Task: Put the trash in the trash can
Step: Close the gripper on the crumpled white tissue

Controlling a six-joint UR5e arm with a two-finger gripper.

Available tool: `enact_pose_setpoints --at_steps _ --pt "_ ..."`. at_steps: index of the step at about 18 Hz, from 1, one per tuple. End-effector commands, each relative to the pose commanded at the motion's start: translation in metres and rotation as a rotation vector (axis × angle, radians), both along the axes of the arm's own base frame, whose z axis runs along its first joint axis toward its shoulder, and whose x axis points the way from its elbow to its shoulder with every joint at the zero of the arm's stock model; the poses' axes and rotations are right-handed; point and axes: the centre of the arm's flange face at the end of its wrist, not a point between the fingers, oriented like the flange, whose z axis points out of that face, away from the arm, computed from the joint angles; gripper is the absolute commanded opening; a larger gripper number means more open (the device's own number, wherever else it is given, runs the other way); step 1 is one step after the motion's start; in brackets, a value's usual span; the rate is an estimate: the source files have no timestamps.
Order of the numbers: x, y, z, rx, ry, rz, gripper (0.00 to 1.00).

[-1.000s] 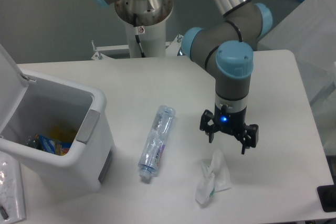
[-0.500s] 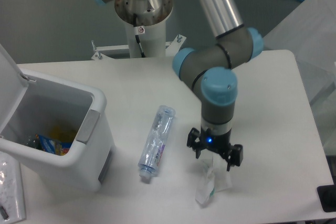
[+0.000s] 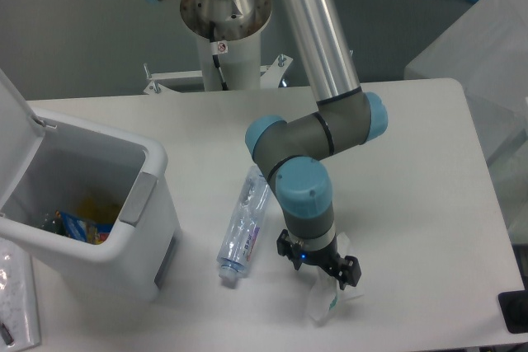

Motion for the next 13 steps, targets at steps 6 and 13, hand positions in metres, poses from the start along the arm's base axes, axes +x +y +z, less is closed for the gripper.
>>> enact_pose_setpoints --at_steps 6,13 --pt "-0.003 -0.001 0.008 0.035 -0.006 0.07 0.0" --pt "-0.009 0.001 0.044 0.156 -0.035 0.125 0.0"
